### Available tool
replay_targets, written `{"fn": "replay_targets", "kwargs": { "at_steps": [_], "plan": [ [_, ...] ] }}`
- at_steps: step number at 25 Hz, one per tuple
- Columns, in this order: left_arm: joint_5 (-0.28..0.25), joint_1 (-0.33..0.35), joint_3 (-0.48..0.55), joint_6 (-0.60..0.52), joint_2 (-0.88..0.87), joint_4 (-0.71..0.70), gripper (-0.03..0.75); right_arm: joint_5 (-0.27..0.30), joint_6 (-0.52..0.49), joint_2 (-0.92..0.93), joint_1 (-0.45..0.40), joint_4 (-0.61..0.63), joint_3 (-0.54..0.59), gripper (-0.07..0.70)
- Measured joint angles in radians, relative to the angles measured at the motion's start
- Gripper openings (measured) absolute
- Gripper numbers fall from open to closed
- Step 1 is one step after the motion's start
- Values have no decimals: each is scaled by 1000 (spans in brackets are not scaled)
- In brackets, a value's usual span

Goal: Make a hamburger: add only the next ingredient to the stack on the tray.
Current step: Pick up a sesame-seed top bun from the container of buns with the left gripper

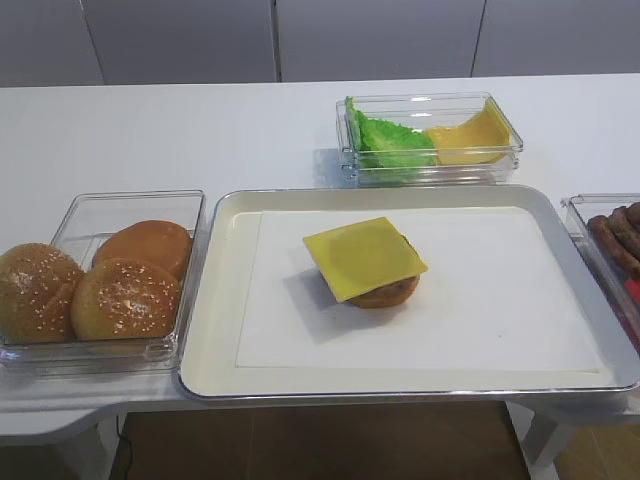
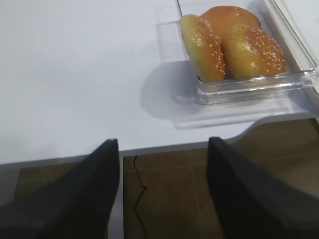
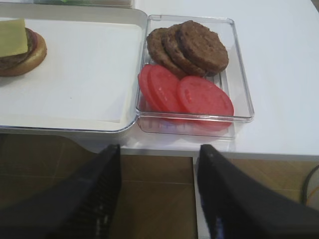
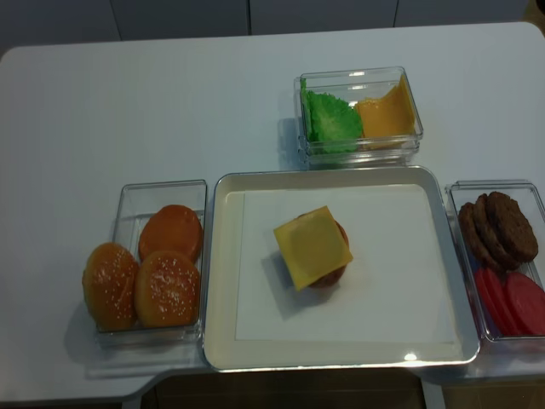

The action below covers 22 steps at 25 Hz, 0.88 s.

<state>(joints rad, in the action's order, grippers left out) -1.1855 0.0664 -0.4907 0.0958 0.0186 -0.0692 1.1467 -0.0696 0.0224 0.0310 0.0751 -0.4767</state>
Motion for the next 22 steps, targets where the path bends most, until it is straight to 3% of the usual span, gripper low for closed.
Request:
{"fn": "replay_targets", "kwargs": {
  "at_steps": [22],
  "plan": [
    [0, 0, 0, 0, 0, 11, 415, 0, 0, 0, 0, 0, 0, 376]
  ]
}}
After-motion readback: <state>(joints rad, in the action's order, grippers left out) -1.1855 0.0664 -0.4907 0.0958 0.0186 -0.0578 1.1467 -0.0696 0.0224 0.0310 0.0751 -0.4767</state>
